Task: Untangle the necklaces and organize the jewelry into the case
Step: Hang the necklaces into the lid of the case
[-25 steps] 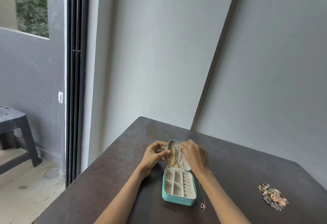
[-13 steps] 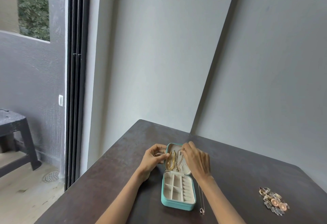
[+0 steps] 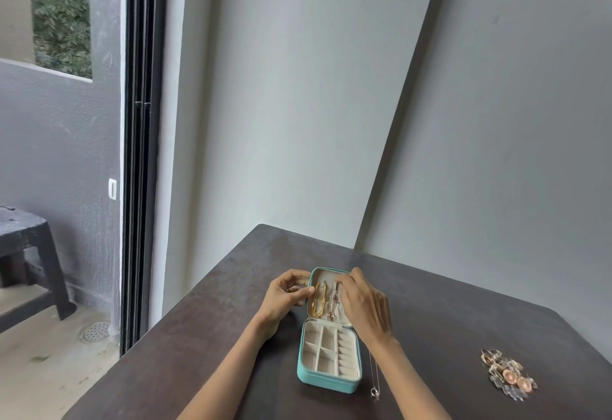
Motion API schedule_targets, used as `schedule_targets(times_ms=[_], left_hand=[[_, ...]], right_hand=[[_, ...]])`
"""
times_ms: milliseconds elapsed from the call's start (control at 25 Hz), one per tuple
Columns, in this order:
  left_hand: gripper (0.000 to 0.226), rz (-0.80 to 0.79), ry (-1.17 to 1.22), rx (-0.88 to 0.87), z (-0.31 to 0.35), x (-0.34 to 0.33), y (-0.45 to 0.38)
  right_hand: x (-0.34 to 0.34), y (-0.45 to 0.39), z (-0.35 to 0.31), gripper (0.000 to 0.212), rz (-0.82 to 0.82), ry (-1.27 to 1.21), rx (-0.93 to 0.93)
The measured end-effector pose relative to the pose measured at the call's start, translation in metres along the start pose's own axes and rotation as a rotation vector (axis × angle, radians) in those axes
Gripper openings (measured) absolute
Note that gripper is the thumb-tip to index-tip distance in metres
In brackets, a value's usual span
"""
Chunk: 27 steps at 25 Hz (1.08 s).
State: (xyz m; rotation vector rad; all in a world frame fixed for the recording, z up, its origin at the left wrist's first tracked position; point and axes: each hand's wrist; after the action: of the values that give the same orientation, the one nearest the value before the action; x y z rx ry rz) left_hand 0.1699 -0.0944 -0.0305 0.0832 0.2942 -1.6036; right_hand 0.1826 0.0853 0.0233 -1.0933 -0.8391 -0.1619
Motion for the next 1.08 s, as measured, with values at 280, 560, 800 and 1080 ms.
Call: schedule_targets(times_ms=[280, 560, 800, 1080], left_hand=[[0.029, -0.015, 0.038, 0.017, 0.003, 0.002, 0.002], [0.038, -0.039, 0.073, 0.057, 0.003, 0.004, 0.003], [0.045, -0.041, 0.079, 0.058, 0.004, 0.003, 0.003], [0.032, -0.025, 0.064, 0.051, 0.005, 0.002, 0.004]], right_hand=[[0.003, 0.035, -0.010, 0.031, -0.022, -0.061, 0.026], [0.007, 0.040, -0.012, 0.037, -0.070, -0.081, 0.051], [0.007, 0.041, -0.016, 0.043, -0.030, -0.072, 0.024], [0.007, 0.043, -0.016, 0.032, -0.059, -0.091, 0.022]])
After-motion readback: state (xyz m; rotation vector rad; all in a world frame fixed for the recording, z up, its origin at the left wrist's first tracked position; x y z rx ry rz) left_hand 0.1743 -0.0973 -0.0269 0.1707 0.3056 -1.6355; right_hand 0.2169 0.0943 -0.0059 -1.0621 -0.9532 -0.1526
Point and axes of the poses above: each hand's wrist, its own y-axis away from the middle knuckle, its own x-axis out of the back of the hand, z = x × y, and after that the axes turned 7 degrees about x, right-handed
